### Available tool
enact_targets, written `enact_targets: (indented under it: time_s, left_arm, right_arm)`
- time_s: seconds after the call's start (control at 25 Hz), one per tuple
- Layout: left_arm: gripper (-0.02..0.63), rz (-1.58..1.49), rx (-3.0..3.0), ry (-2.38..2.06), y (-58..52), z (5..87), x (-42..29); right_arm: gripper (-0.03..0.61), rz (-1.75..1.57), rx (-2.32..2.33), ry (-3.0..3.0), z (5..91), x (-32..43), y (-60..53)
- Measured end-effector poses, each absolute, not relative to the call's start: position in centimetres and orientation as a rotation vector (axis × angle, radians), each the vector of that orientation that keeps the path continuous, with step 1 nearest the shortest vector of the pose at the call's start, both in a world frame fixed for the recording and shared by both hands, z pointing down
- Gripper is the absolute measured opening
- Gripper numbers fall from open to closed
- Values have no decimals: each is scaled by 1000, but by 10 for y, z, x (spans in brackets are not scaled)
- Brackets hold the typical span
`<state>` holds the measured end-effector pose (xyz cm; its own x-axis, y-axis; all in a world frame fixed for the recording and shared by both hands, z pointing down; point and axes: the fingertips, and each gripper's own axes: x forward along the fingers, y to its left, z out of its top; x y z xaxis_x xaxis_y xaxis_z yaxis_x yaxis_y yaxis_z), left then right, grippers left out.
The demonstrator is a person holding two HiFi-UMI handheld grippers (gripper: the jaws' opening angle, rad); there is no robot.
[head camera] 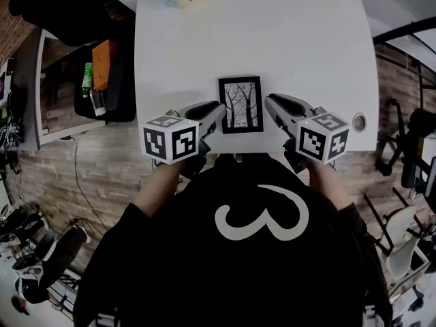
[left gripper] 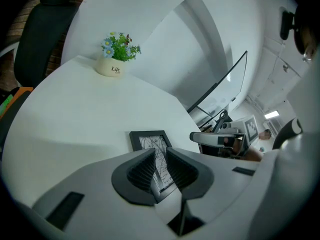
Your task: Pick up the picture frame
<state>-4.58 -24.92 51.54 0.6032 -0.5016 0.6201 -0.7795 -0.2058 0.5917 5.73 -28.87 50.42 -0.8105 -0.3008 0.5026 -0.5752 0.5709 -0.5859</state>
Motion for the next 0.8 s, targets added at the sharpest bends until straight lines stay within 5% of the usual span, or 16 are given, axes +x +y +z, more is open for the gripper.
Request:
enact_targets:
  time_s: [0.16,0.8]
  left_arm:
    - [71,368,1838,-1035,-248,523,-49]
    - [97,480,1738,-1035,-243,566,-46]
  right_arm:
    - [96,1142,663,-2445,510,51,-284]
    - [107,1165,601,-2241,556,44,-269]
